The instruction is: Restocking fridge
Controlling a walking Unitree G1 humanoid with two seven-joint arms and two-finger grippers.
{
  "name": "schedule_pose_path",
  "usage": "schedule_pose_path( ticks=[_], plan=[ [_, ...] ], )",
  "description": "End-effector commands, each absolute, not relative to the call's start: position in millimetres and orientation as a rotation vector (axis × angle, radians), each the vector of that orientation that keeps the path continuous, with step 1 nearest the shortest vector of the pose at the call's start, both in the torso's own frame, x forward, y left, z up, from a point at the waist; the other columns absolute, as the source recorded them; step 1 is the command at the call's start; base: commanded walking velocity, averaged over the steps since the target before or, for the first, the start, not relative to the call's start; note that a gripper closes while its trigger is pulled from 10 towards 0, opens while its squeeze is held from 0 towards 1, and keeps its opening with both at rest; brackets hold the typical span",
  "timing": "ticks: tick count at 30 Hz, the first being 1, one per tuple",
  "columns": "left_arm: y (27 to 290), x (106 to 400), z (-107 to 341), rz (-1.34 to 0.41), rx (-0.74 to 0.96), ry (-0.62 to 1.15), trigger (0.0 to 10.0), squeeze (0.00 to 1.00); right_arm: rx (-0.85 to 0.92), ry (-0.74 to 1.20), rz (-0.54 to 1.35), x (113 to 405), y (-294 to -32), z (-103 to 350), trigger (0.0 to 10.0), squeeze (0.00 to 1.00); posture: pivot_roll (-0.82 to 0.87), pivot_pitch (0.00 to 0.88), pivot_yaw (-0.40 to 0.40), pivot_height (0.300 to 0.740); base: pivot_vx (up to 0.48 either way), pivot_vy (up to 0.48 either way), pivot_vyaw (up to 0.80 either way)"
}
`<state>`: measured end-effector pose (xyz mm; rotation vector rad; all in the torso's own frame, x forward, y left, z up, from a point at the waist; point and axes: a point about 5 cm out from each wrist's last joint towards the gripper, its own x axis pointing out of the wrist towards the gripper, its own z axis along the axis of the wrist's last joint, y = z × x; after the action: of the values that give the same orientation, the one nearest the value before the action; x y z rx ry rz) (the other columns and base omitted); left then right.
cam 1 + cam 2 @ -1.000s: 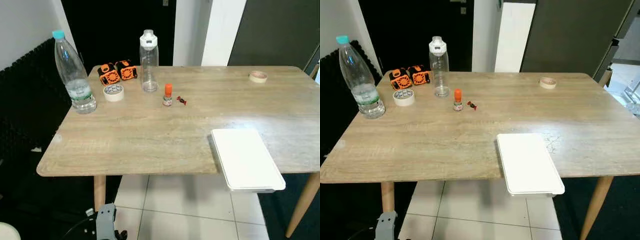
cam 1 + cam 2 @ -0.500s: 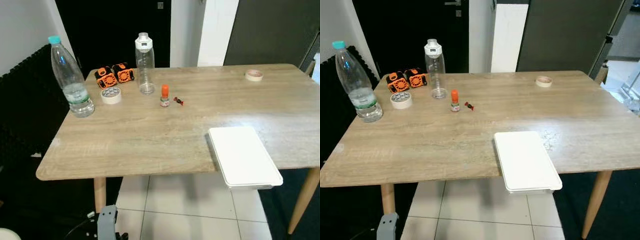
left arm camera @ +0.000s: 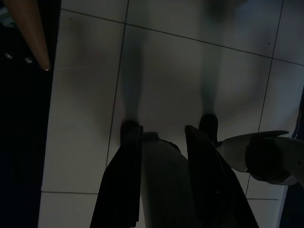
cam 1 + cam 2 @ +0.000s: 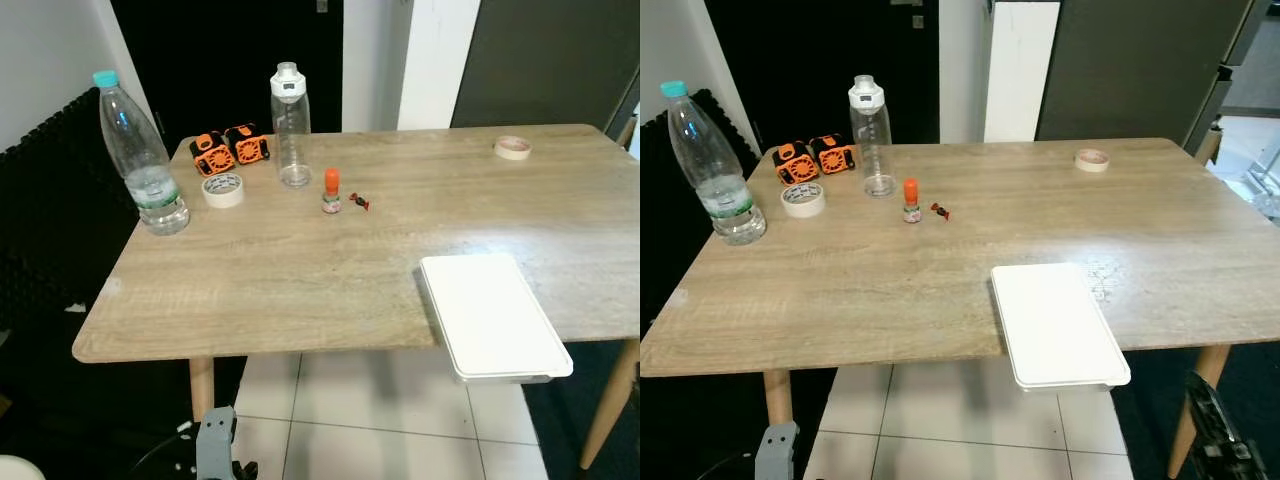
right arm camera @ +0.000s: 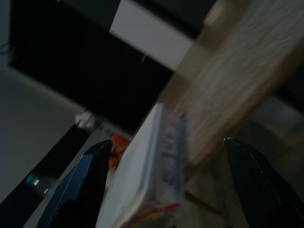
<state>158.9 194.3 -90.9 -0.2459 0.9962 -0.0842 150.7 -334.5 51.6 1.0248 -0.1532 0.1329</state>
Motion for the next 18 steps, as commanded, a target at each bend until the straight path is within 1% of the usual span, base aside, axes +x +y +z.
schedule_pose_path(
  ticks=[1, 3, 7, 14, 18],
  plan=[
    [194.6, 157.4, -91.6, -0.096, -0.230, 1.009, 10.0, 0.00, 1.032, -0.139, 0.169, 152.3, -328.2, 50.4, 10.0, 0.00, -0.08, 0.000, -0.010, 0.740, 0.000, 0.000, 0.00],
    [195.4, 156.9, -91.6, -0.108, -0.214, 1.014, 10.0, 0.00, 1.075, -0.144, 0.248, 158.9, -316.5, 51.1, 10.0, 0.00, -0.07, 0.000, -0.008, 0.740, 0.000, 0.000, 0.00],
    [195.5, 156.6, -91.6, -0.111, -0.213, 1.015, 10.0, 0.00, 1.106, -0.140, 0.270, 161.2, -310.5, 47.2, 10.0, 0.00, -0.07, 0.000, -0.008, 0.740, 0.000, 0.000, 0.00],
    [195.9, 156.3, -91.6, -0.117, -0.209, 1.016, 10.0, 0.00, 1.108, -0.108, 0.227, 157.2, -307.3, 34.3, 10.0, 0.00, -0.06, 0.000, -0.006, 0.740, 0.000, 0.000, 0.00],
    [196.2, 155.7, -91.8, -0.124, -0.203, 1.018, 10.0, 0.00, 1.122, -0.054, 0.153, 151.1, -308.4, 18.6, 10.0, 0.00, -0.06, 0.000, -0.008, 0.740, 0.000, 0.000, 0.00]
  ],
)
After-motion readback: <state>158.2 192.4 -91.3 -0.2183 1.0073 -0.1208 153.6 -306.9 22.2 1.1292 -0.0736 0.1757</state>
